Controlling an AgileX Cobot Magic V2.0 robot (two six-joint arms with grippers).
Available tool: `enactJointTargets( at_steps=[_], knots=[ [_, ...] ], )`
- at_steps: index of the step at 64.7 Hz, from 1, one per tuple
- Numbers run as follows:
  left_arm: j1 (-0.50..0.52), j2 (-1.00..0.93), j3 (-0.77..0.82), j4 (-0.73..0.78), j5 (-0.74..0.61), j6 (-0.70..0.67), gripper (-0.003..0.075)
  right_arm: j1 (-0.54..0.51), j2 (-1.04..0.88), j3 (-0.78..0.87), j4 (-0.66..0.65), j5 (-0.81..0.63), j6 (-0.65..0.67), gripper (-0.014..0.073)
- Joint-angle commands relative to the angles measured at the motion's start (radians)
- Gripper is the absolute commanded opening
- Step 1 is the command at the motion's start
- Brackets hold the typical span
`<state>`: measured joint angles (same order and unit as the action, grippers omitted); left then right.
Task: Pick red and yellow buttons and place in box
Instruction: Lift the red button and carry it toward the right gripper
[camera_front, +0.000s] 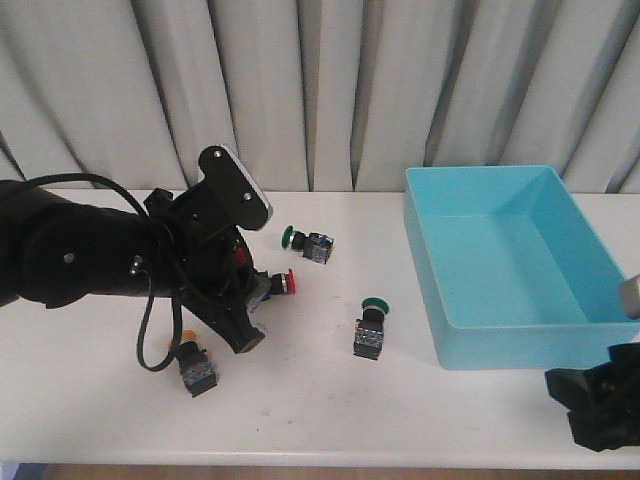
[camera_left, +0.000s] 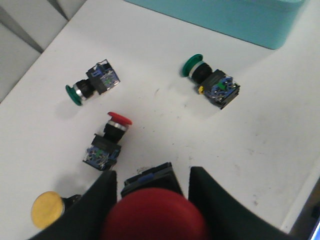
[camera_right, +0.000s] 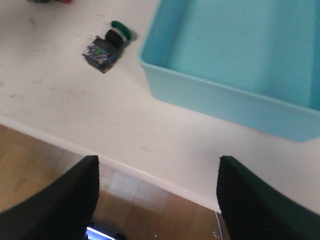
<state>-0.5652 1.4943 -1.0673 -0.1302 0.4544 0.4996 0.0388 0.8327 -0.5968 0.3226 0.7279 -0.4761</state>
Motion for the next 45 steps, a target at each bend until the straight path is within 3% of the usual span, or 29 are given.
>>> enactJointTargets(
  at_steps=[1, 11, 29, 45],
  knots=[
    [-0.003, -0.044, -0.019, -0.144, -0.069, 0.171, 0.0146, -0.006, 0.070, -0.074, 0.148, 0.012, -0.217, 0.0499],
    [-0.003, -0.044, -0.019, -0.423, -0.013, 0.539, 0.0146, -0.006, 0.171, -0.154, 0.294, 0.093, -0.510, 0.0499],
    [-0.003, -0.044, -0.019, -0.885, 0.180, 1.080, 0.0146, -0.006, 0.288, -0.212, 0.481, 0.110, -0.880, 0.0499],
    [-0.003, -0.044, -0.019, -1.111, 0.300, 1.312, 0.0146, 0.072, 0.308, -0.212, 0.543, 0.127, -1.090, 0.0499]
  ],
)
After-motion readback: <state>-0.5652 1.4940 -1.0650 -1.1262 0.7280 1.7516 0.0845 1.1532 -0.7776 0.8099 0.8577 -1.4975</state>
